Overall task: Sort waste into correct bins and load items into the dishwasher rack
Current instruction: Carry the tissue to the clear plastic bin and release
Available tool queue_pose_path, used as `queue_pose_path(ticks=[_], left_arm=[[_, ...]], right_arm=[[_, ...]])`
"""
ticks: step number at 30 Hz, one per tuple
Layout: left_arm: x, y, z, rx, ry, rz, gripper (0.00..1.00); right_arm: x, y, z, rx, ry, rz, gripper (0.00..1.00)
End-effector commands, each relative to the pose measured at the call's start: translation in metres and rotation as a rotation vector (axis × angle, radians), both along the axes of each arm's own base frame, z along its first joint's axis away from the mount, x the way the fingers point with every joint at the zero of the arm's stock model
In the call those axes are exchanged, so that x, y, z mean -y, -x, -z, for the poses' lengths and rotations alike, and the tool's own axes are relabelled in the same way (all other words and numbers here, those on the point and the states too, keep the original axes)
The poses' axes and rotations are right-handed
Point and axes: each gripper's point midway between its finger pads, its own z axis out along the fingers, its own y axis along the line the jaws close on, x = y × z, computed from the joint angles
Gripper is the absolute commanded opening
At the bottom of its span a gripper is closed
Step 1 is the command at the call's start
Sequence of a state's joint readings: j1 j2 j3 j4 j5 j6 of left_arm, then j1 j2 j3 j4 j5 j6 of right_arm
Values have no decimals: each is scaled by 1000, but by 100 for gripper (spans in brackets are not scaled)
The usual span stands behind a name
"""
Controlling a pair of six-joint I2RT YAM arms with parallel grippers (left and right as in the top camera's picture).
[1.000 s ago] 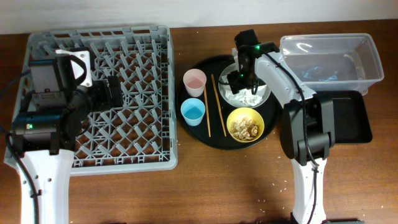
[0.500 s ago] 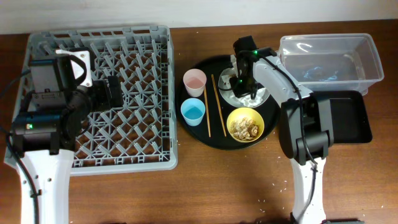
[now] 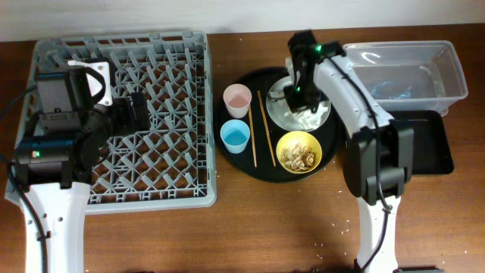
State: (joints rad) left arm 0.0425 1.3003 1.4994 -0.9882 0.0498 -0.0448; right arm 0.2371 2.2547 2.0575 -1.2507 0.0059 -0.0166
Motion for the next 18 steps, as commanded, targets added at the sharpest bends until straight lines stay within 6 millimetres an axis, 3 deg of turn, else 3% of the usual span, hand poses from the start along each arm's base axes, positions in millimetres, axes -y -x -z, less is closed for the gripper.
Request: queue_pose_path(ticks=[1, 6, 8, 10, 14, 18], left_arm=[[0, -1, -8, 20, -5, 12, 99], [0, -1, -8, 20, -5, 12, 99], [0, -1, -8, 19, -4, 12, 99], [0, -1, -8, 19, -4, 12, 99], [0, -1, -8, 19, -4, 12, 99], [0, -1, -8, 19, -5, 12, 99]], right_arm=[[-3, -13, -88, 178, -53, 20, 4], [9, -20, -159, 320, -85, 57, 4], [31, -27, -185, 391, -89, 125, 4], [56, -33, -196, 428, -88, 182, 4], [123, -44, -192, 452, -65, 384, 4], [176, -58, -169, 451, -64, 542, 4]])
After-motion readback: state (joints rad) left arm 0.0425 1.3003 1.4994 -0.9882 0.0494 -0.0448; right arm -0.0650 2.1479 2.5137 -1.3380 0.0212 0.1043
